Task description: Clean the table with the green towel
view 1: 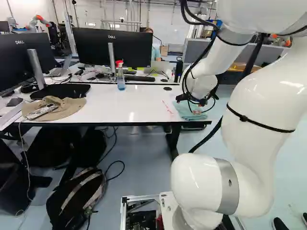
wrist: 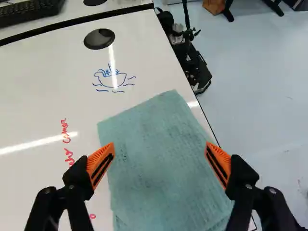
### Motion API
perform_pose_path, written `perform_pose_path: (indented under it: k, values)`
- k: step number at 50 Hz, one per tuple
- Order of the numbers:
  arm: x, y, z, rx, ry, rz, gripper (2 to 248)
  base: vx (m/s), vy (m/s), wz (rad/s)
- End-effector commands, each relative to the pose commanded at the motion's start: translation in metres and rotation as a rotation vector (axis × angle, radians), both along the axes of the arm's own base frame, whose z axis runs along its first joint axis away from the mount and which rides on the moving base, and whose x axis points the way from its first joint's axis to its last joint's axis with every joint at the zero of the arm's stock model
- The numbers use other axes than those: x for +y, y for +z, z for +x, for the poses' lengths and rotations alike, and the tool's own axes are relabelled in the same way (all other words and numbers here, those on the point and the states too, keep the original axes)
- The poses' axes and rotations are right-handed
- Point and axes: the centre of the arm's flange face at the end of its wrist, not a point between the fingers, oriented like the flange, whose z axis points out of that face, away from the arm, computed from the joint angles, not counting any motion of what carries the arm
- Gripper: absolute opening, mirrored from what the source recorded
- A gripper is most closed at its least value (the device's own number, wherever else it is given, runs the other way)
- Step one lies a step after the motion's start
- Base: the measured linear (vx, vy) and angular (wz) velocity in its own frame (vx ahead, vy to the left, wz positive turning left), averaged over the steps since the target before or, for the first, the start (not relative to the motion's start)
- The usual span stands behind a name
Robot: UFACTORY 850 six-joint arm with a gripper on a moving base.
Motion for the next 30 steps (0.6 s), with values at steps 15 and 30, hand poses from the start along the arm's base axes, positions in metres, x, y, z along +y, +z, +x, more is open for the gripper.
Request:
perform_pose_path:
  k: [15, 30]
  values:
    - [-0.0001, -0.0012, 0.0004, 0.002, 0.000, 0.001, 247, 0.000, 0.000, 0.000]
    - [-0.0001, -0.0012, 0.0004, 0.002, 0.000, 0.001, 247, 0.000, 0.000, 0.000]
